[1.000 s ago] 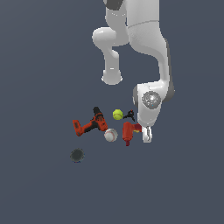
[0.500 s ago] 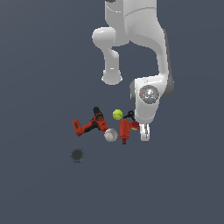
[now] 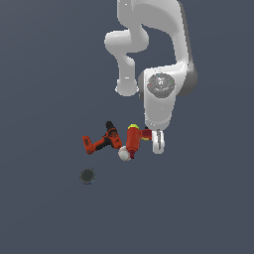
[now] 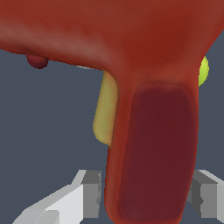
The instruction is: Pick up a designated object from a clutter of objects.
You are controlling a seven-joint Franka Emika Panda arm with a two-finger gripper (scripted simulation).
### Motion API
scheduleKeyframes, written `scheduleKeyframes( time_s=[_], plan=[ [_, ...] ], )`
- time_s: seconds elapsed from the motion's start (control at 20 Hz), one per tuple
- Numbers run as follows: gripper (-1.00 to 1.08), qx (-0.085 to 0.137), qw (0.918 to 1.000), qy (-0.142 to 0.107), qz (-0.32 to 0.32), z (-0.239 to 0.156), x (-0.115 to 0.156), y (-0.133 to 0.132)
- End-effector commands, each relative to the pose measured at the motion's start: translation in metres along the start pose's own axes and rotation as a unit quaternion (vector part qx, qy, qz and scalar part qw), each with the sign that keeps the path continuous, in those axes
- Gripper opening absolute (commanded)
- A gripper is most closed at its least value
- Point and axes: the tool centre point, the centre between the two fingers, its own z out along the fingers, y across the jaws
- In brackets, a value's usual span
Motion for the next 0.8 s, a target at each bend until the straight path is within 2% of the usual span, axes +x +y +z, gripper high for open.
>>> scheduleKeyframes(
  time_s=[0.0,0.75],
  plan=[
    [-1.00,0.002,1.0000,0.000,0.000,-0.030,0.010,-0.001],
    [-1.00,0.002,1.0000,0.000,0.000,-0.190,0.064,-0.005]
  ],
)
